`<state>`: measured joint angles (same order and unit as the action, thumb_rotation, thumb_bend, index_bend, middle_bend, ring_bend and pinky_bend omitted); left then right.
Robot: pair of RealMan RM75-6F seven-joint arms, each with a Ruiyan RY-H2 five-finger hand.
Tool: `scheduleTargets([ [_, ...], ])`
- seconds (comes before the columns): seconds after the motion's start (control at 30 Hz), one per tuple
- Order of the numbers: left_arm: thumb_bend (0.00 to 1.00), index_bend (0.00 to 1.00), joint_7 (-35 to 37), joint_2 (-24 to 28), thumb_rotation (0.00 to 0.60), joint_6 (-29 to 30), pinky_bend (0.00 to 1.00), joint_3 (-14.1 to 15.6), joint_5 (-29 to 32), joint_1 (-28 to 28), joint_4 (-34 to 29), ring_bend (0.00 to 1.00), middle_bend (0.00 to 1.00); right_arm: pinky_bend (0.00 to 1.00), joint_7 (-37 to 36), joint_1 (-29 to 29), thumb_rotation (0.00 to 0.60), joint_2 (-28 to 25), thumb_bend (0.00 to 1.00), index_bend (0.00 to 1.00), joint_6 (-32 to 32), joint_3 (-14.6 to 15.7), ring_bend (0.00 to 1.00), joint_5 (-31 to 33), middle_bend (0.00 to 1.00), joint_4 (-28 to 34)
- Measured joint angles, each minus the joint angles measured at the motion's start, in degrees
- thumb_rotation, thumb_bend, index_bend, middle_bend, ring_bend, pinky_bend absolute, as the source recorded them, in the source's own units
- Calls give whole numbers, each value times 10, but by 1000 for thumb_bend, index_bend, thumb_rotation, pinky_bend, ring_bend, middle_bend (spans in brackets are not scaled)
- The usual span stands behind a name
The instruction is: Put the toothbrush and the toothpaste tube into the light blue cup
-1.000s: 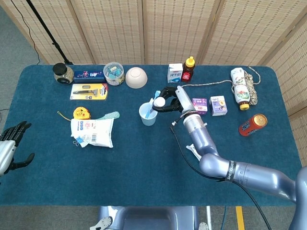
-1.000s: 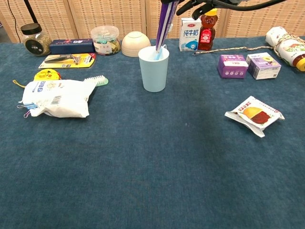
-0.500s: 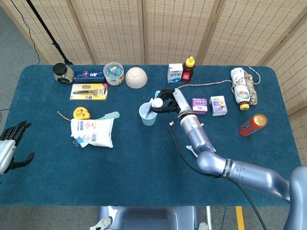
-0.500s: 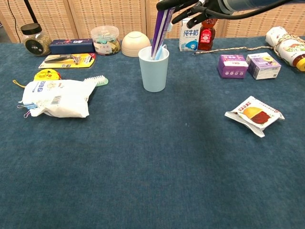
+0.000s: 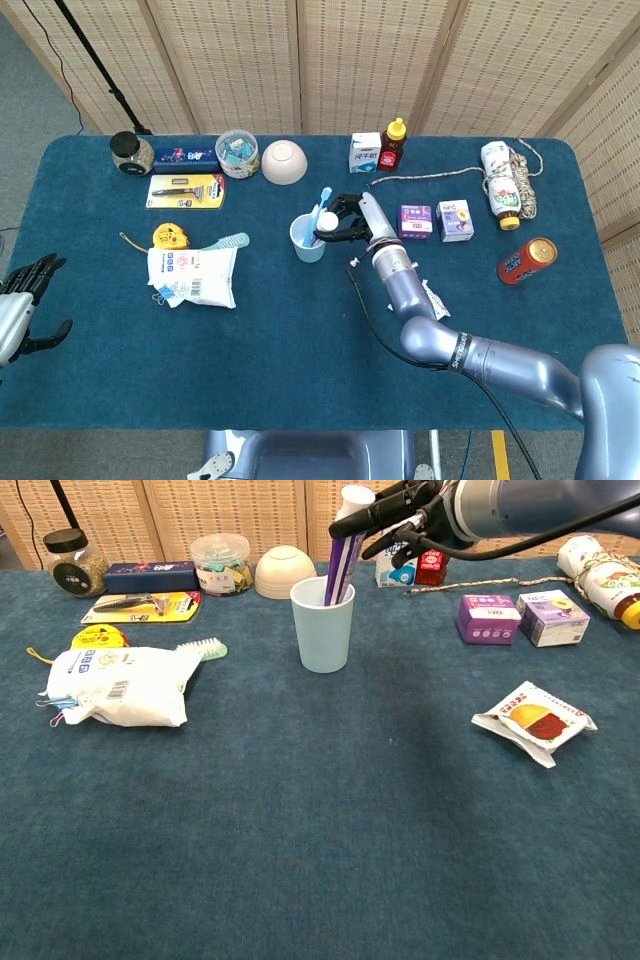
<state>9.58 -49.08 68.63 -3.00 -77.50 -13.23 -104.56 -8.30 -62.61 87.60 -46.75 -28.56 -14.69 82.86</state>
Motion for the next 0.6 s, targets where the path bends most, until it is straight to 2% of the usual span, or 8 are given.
scheduleTargets([
  [0.6, 341, 0, 3, 3, 600, -6, 0, -1, 6, -2, 0, 0, 0, 682, 36, 5, 600, 50, 502, 650, -18, -3, 389, -20, 468, -48],
])
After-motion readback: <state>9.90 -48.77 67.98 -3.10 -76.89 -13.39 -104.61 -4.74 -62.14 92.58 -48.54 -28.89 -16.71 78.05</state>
